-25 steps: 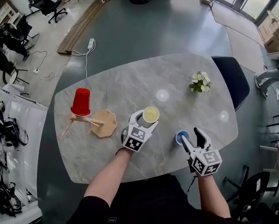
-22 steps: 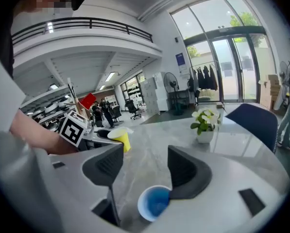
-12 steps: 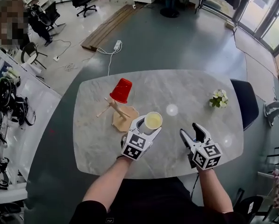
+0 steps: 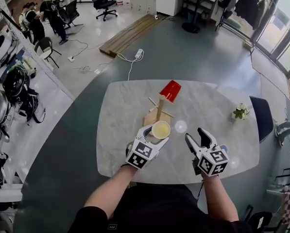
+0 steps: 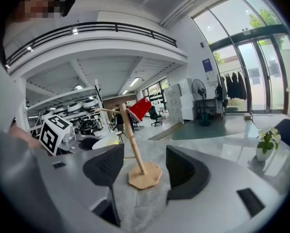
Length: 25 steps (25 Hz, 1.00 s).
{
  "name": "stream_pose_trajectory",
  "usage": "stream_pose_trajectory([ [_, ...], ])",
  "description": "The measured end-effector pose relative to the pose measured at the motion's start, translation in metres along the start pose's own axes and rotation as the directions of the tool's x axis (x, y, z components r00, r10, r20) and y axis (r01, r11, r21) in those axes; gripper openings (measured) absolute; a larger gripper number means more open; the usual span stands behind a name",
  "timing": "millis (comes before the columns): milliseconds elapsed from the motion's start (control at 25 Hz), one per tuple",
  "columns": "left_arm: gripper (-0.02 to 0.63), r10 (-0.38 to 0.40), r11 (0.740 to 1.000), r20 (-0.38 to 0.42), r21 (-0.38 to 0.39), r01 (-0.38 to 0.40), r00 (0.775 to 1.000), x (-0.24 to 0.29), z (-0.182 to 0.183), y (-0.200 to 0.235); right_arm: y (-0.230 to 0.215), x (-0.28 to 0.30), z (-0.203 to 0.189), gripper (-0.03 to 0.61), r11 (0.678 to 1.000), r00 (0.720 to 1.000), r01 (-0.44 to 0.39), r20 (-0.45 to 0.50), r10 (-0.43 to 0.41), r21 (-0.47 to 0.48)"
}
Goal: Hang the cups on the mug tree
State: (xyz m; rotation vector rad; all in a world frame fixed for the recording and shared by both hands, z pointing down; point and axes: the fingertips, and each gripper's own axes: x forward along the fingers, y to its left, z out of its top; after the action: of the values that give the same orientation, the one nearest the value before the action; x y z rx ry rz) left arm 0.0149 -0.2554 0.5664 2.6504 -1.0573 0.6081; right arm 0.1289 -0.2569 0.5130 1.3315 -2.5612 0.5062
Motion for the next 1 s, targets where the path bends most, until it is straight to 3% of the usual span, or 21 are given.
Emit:
stream_pose_trajectory([
  [160, 0.296, 0.021, 1.000, 0.016, -0.007, -0.021, 1.000, -0.035, -0.012, 0.023, 0.032, 0.003, 0.000, 0.270, 1.000, 1.000, 0.020, 0.013, -0.020, 0.000],
  [400, 0.296, 0.024, 1.000, -0.031, -0.004, -0.024, 0.999, -0.063, -0.035, 0.041, 0.062, -0.002, -0.010, 0.270, 0.999, 0.999, 0.040, -0.015, -0.040, 0.003],
  [760, 0.296, 0.057, 0.996, -0.131, -0.056, -0.064, 0.990, -0.050, -0.073, 0.058, 0.048, 0.001, -0.016, 0.269, 1.000, 0.997, 0.029, -0.066, -0.029, -0.001],
  [1000, 0.298, 0.067, 0.994, -0.245, -0.073, -0.087, 0.967, -0.021, -0.100, 0.061, 0.030, 0.006, -0.015, 0.269, 1.000, 0.998, 0.008, -0.067, -0.007, 0.010],
])
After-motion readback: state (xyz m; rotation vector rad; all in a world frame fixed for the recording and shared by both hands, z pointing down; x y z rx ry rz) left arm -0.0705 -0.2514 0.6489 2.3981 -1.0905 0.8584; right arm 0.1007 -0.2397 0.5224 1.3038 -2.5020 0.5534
